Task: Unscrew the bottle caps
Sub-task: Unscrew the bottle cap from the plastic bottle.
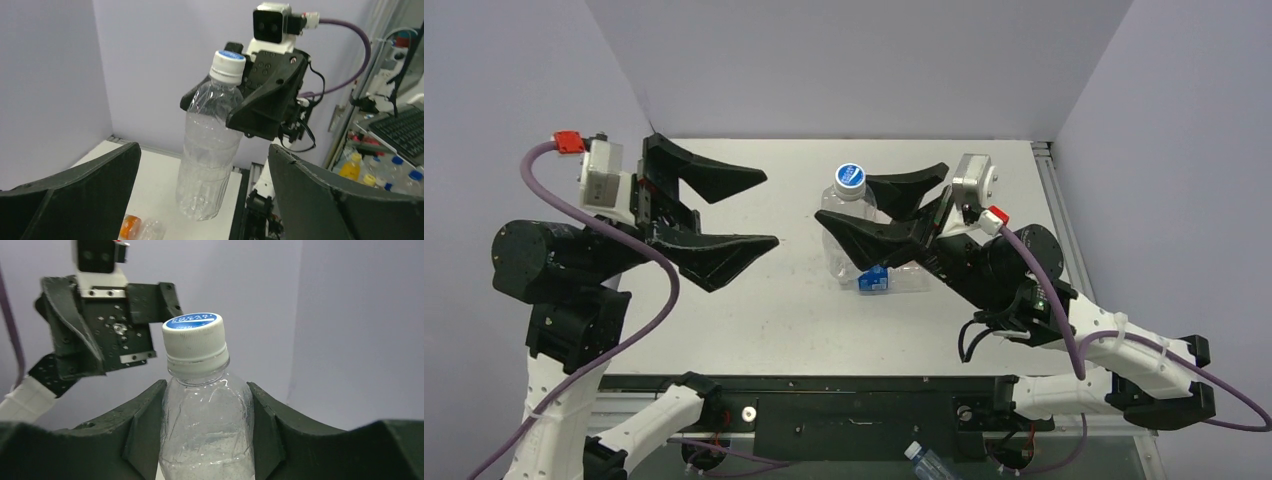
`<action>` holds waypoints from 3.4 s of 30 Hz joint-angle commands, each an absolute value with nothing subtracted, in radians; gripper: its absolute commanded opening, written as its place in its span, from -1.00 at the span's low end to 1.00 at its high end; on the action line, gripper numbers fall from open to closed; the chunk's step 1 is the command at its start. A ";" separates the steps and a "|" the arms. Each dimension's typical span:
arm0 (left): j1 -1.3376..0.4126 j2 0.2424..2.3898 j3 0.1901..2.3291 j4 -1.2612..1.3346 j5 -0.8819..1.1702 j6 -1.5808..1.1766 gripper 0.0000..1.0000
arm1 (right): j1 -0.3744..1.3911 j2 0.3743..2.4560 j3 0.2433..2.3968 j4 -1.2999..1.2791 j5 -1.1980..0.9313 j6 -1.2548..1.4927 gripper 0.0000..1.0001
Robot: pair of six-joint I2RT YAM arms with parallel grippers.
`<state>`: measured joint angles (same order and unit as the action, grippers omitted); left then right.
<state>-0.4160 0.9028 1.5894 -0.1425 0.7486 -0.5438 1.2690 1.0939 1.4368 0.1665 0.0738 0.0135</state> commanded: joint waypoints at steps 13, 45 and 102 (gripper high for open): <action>-0.419 0.906 1.501 0.048 1.013 -0.574 0.93 | 1.268 1.174 1.544 0.242 -0.274 0.091 -1.00; -0.414 1.019 1.707 -0.058 0.873 -0.790 0.85 | 1.074 1.543 2.051 -0.131 -0.903 0.557 -1.00; -0.382 1.063 1.864 -0.129 0.737 -0.701 -1.00 | 0.983 1.526 2.132 -0.586 -0.358 0.255 -1.00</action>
<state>-0.3954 1.1130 1.7630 -0.1860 0.7876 -0.7155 0.9752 1.5425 2.0815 -0.4450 -0.6254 0.3698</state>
